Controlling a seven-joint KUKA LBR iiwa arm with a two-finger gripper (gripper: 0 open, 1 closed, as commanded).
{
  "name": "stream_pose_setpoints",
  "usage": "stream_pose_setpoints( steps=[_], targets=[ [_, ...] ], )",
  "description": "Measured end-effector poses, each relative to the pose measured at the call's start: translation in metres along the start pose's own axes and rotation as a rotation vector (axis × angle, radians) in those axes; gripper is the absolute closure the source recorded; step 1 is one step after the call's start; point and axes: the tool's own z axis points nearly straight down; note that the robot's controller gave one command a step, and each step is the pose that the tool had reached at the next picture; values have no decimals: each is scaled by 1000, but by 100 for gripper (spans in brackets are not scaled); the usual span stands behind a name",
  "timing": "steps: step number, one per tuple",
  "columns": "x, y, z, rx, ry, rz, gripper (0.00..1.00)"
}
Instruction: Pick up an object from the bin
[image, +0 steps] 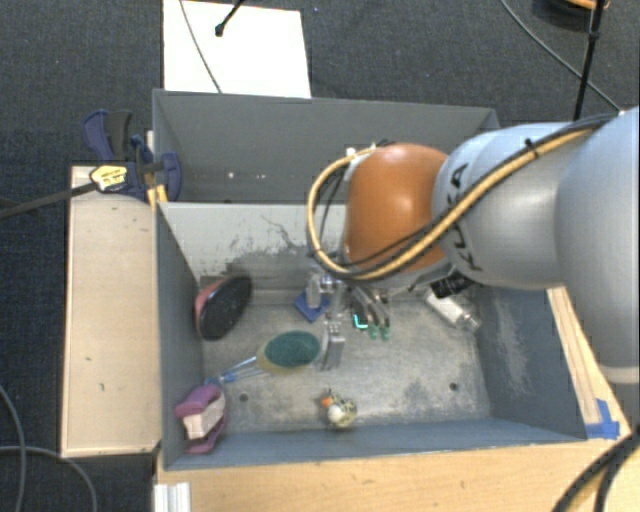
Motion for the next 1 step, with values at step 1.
stream_pose_setpoints(
  steps=[1],
  targets=[
    [-24,23,67,1,-1,-340,0]
  ],
)
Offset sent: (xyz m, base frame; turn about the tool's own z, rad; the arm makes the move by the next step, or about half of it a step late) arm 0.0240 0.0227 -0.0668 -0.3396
